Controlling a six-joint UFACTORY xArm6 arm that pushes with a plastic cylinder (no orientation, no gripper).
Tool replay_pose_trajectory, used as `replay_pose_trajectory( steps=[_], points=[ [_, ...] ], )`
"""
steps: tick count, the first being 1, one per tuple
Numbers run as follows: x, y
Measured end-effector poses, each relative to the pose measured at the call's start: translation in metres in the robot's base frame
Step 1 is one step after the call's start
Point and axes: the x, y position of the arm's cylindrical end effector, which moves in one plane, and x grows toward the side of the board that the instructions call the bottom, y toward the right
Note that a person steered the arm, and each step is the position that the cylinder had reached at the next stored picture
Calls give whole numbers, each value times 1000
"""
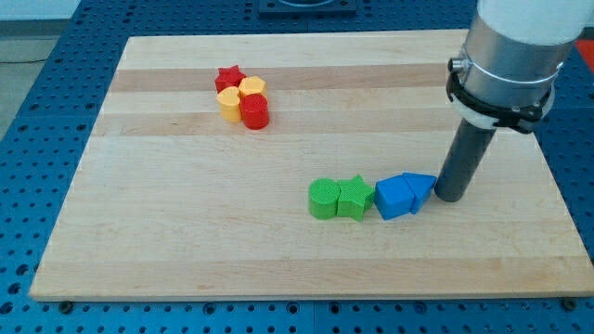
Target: Touch the bottom side of the red circle
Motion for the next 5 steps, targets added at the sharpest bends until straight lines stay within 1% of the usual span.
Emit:
replay_pose_trajectory(
  steps=[1, 2, 3, 4, 5],
  points=[
    [-10, 19],
    [-34, 19],
    [-40, 19],
    [-61, 6],
    [-92, -10]
  ],
)
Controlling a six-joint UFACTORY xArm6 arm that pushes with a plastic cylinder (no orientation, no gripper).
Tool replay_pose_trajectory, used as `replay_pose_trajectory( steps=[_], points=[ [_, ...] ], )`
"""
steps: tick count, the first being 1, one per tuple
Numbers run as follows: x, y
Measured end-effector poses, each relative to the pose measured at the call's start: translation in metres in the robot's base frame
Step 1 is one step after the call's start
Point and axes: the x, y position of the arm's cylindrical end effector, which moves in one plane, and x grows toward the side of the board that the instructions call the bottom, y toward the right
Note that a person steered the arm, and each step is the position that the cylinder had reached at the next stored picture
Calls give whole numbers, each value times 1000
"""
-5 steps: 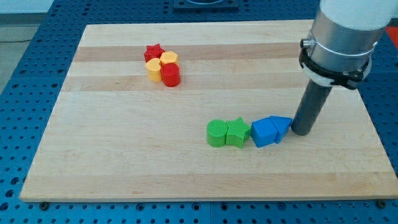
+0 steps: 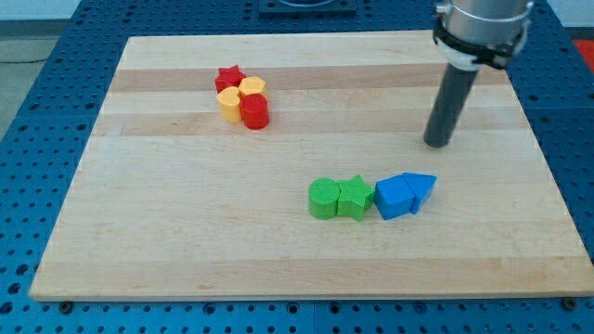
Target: Touch the bottom side of the red circle
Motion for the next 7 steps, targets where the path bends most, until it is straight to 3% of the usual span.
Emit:
replay_pose_trajectory(
  steps=[1, 3, 7],
  points=[
    [-27, -22],
    [-40, -93],
    [-7, -273]
  ],
)
